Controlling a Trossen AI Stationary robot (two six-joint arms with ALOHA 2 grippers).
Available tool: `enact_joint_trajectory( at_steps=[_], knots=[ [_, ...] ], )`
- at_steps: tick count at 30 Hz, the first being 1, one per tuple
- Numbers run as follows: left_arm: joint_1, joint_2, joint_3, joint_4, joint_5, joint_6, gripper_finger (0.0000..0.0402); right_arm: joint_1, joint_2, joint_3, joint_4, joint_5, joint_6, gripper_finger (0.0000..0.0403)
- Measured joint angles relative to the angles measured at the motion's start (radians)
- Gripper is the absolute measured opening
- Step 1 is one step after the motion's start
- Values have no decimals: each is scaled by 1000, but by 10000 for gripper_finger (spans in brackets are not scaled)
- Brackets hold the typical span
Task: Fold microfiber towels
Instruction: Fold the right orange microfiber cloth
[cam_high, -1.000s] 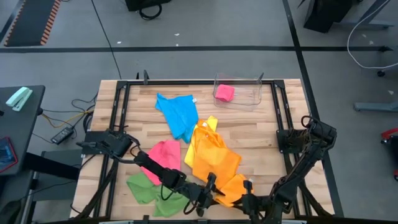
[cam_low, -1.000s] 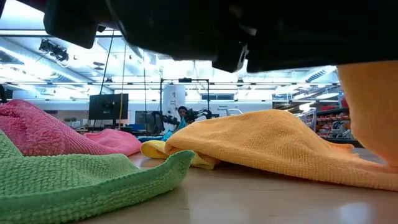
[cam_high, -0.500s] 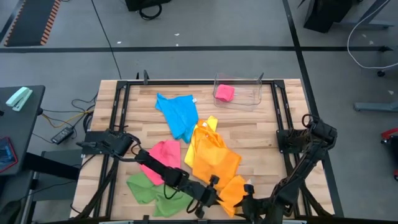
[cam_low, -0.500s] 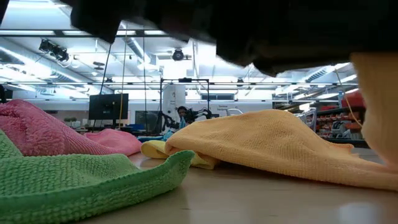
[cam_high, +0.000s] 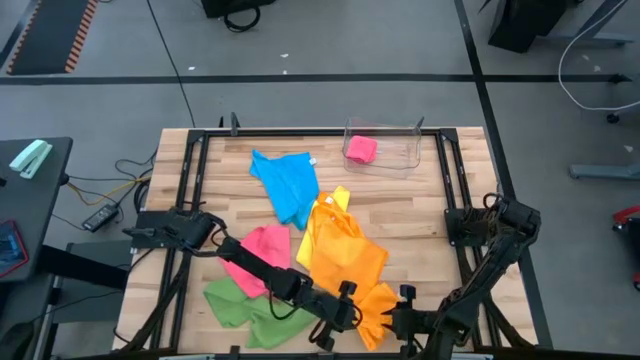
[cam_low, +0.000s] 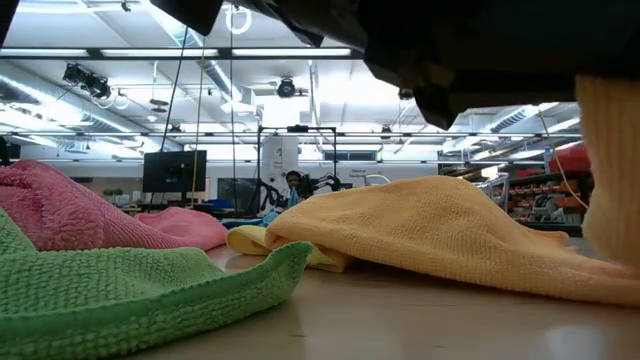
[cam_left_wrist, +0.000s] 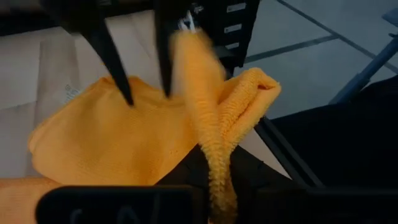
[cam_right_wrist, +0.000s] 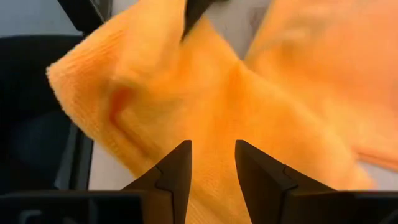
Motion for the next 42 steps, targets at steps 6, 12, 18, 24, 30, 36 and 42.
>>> enact_joint_trajectory(
  at_steps=[6,12,18,24,30,36,42],
  knots=[
    [25,0,0,32,-1,-1,45,-5,61,-76,202,-2,3,131],
    [40,0,0,53,0,0,29,-31,142,-57,280,-7,3,131],
    [49,21,0,107,0,1,39,-33,81,-53,237,-70,-15,129],
    [53,32,0,123,0,2,48,-30,-16,-53,140,-76,-7,118],
    [52,32,0,121,13,2,36,-30,-103,-52,-76,-65,66,104],
    [46,32,0,115,15,2,38,-31,-109,-86,-268,-72,201,92],
    [46,32,0,115,16,2,51,-27,-108,-156,-262,-116,290,86]
  ],
)
